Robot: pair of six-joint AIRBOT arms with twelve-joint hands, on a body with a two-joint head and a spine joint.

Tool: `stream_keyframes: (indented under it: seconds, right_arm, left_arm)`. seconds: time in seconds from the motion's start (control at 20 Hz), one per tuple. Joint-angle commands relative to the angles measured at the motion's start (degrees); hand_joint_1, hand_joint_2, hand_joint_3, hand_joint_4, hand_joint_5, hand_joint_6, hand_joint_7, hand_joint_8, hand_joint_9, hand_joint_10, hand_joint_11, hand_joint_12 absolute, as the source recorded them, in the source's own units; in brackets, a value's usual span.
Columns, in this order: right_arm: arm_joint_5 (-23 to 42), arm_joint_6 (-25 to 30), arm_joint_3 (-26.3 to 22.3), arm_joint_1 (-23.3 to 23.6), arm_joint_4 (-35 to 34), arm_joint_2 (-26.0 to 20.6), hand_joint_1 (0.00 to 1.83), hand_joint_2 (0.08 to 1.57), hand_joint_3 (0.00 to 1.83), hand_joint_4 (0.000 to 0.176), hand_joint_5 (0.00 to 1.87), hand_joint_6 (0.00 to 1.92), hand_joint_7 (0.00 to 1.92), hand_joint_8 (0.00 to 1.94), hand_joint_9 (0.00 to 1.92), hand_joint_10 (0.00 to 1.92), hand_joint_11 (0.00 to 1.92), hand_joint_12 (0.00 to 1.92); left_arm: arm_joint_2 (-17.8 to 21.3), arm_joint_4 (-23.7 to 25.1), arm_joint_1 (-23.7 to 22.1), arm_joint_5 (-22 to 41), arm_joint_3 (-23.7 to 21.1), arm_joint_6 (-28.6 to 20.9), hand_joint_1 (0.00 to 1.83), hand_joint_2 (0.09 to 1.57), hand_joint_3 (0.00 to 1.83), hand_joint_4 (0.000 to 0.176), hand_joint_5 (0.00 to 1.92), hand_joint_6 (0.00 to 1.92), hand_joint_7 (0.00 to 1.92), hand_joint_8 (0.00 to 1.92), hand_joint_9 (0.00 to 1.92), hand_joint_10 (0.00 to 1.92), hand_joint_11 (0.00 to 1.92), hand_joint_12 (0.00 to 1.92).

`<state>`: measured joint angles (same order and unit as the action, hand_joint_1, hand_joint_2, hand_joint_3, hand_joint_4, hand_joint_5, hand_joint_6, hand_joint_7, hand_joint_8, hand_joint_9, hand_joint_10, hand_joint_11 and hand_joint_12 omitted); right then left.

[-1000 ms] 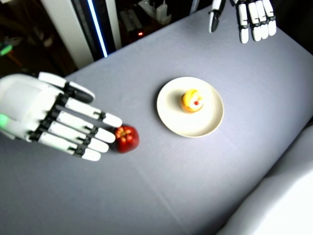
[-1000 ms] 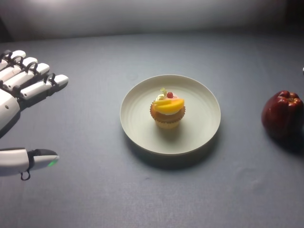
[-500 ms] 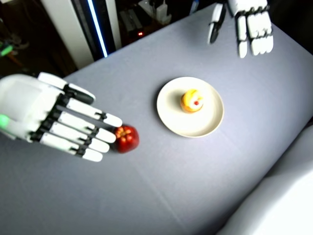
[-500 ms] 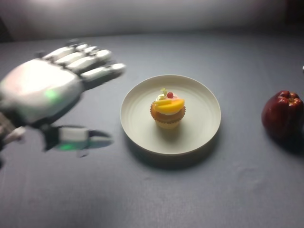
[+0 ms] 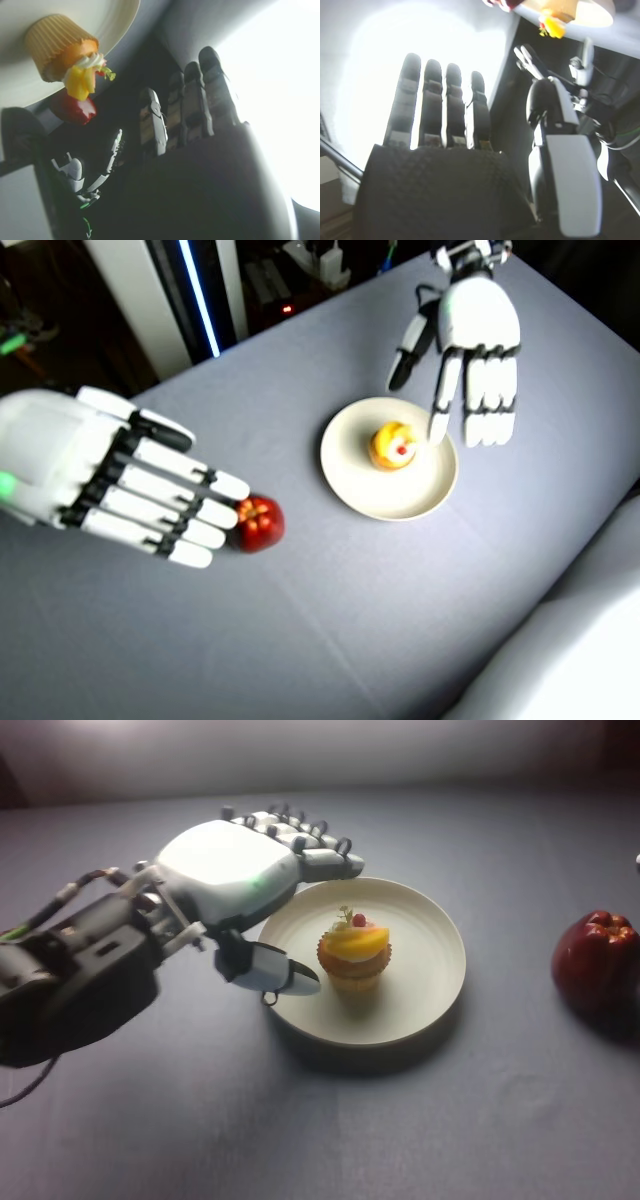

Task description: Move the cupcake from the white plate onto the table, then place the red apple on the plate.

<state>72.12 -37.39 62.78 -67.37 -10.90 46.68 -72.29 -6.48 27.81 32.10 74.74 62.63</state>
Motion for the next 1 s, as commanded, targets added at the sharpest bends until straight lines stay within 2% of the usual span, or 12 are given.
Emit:
stream_keyframes:
  seconds: [0.0,0.05,0.1,0.2,0.4,0.45,0.5,0.6,0.65,0.7,0.8,0.95]
  right_arm:
    - [6.81,0.33,0.39,0.62,-1.66,-0.04,0.57,1.24,0.0,0.041,0.37,0.0,0.33,0.0,0.3,0.0,0.21,0.2]
    - [6.8,0.33,0.45,0.62,-1.65,0.04,0.58,1.24,0.0,0.032,0.38,0.0,0.34,0.01,0.31,0.01,0.22,0.2]
    - [6.79,0.33,0.52,0.62,-1.65,0.12,0.56,1.25,0.0,0.032,0.37,0.0,0.33,0.0,0.3,0.0,0.22,0.2]
    - [6.77,0.33,0.63,0.62,-1.65,0.22,0.64,1.25,0.0,0.018,0.38,0.0,0.33,0.0,0.29,0.0,0.2,0.19]
    - [6.77,0.33,0.82,0.88,-1.84,0.43,0.58,1.25,0.0,0.043,0.39,0.0,0.35,0.0,0.28,0.0,0.16,0.17]
    - [6.78,0.33,0.83,0.88,-1.93,0.46,0.58,1.25,0.0,0.048,0.41,0.01,0.36,0.01,0.31,0.01,0.24,0.2]
    - [6.78,0.33,0.84,0.88,-1.97,0.46,0.58,1.25,0.0,0.048,0.41,0.01,0.36,0.01,0.31,0.01,0.24,0.2]
    - [6.79,0.33,0.85,0.88,-2.04,0.47,0.6,1.25,0.0,0.036,0.42,0.01,0.36,0.0,0.31,0.01,0.27,0.21]
    - [6.79,0.33,0.85,0.88,-2.1,0.47,0.6,1.25,0.0,0.033,0.41,0.0,0.36,0.0,0.31,0.0,0.27,0.21]
    - [6.79,0.33,0.85,0.88,-2.18,0.47,0.6,1.26,0.0,0.028,0.41,0.0,0.35,0.0,0.31,0.0,0.28,0.21]
    - [6.78,0.33,0.85,0.87,-2.31,0.51,0.61,1.26,0.0,0.019,0.41,0.0,0.36,0.0,0.33,0.01,0.3,0.22]
    - [6.77,0.33,0.87,0.86,-2.47,0.65,0.65,1.25,0.0,0.022,0.42,0.0,0.38,0.01,0.33,0.01,0.3,0.23]
  left_arm:
    - [-0.78,0.45,-0.98,4.48,0.72,-0.24,0.92,0.86,0.0,0.101,0.43,0.0,0.37,0.0,0.32,0.0,0.02,0.64]
    - [-2.0,0.21,-1.29,3.83,1.68,-0.24,0.92,0.86,0.0,0.1,0.43,0.0,0.37,0.0,0.31,0.0,0.0,0.67]
    - [-3.17,0.13,-1.65,3.25,2.45,-0.24,0.88,0.88,0.0,0.13,0.41,0.0,0.35,0.0,0.28,0.0,0.0,0.62]
    - [-4.81,-0.32,-2.0,2.64,3.61,-0.24,0.85,0.87,0.0,0.134,0.41,0.0,0.35,0.0,0.3,0.0,0.0,0.75]
    - [-6.81,-0.8,-2.1,1.59,5.0,-0.24,0.86,0.88,0.0,0.162,0.42,0.01,0.35,0.01,0.34,0.01,0.0,0.85]
    - [-7.15,-0.81,-2.1,1.29,5.29,-0.22,0.87,0.93,0.0,0.128,0.5,0.01,0.45,0.01,0.41,0.01,0.0,0.94]
    - [-7.24,-0.81,-2.1,1.07,5.44,-0.21,0.87,0.93,0.0,0.128,0.5,0.01,0.45,0.01,0.41,0.01,0.0,0.94]
    - [-7.29,-1.04,-2.05,0.71,5.69,-0.18,1.06,1.01,0.0,0.058,0.73,0.01,0.68,0.02,0.73,0.1,0.23,1.24]
    - [-7.27,-1.35,-1.98,0.74,5.78,-0.18,1.12,1.02,0.0,0.007,0.84,0.01,0.79,0.03,0.84,0.13,0.37,1.24]
    - [-7.19,-1.52,-1.97,0.91,5.78,-0.18,1.23,1.05,0.0,0.0,1.18,0.28,0.97,0.85,1.03,0.29,0.59,1.26]
    - [-7.01,-1.54,-2.08,1.3,5.55,-0.17,1.29,1.05,0.0,0.0,1.23,0.33,1.08,1.03,1.05,0.82,0.73,1.43]
    - [-5.58,-1.35,-2.48,3.34,4.15,-0.17,1.26,1.09,0.0,0.0,1.2,0.49,0.93,1.18,0.92,0.89,0.69,1.47]
